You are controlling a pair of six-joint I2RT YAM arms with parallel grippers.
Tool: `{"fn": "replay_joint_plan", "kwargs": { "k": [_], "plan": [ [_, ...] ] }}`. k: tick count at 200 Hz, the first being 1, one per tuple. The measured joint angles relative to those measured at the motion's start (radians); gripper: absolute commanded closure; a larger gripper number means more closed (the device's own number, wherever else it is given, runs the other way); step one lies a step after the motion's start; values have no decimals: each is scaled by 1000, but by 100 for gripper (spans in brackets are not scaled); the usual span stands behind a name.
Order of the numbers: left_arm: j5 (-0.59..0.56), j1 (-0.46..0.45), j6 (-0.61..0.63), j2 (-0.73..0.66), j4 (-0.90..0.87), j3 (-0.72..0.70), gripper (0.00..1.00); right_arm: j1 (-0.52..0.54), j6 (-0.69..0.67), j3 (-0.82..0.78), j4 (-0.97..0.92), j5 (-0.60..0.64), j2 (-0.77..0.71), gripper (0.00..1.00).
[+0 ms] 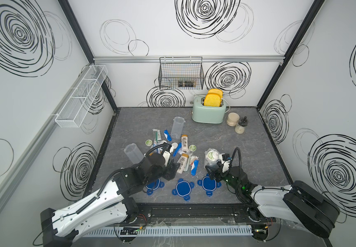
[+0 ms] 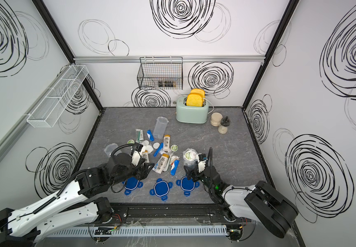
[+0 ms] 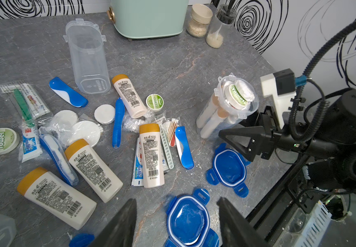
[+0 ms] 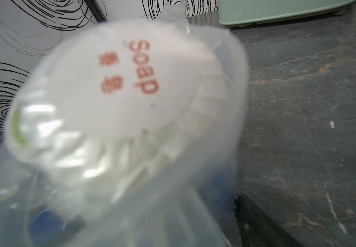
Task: Take out toiletry kits
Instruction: Pick up the container from the center of the board.
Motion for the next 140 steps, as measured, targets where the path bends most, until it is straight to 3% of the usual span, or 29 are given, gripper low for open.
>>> {"fn": "replay_joint_plan", "kwargs": {
  "k": [140],
  "plan": [
    [9,10,0,8,4,0,36,0,-118,14,241,23,201,6]
  ]
}}
